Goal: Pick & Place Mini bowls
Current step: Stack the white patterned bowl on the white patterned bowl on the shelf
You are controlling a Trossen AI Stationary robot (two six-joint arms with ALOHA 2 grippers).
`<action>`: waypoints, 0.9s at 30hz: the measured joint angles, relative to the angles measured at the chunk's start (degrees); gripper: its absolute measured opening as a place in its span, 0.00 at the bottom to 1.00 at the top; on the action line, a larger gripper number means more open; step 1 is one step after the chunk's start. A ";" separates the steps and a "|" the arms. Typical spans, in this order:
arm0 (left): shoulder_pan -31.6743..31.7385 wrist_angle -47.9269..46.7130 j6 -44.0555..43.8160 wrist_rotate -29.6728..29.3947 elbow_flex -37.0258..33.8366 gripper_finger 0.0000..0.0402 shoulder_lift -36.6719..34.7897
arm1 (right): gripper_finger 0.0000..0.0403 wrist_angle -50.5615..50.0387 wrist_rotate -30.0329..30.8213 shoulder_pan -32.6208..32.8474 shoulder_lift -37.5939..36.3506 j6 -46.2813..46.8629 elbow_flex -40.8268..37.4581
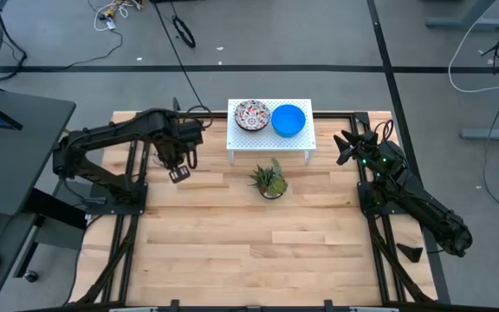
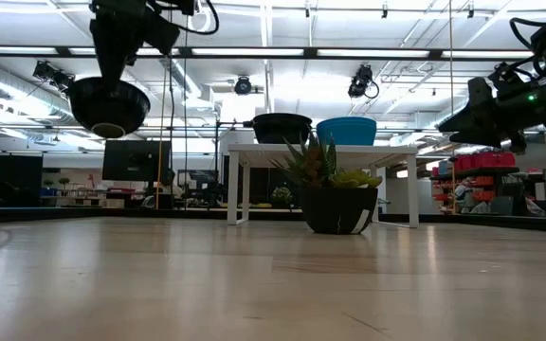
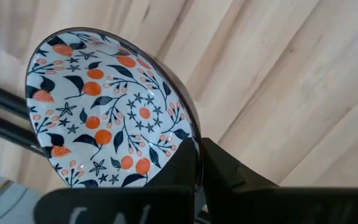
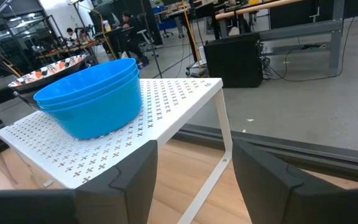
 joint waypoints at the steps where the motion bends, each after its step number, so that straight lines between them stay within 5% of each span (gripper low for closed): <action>1: 0.00 0.02 0.39 -0.29 0.52 0.03 -0.02 | 0.52 0.02 0.00 0.00 -0.02 0.00 0.01; 27: -0.03 0.15 20.76 -19.21 14.06 0.03 0.00 | 0.52 0.01 0.00 0.00 -0.01 0.00 0.01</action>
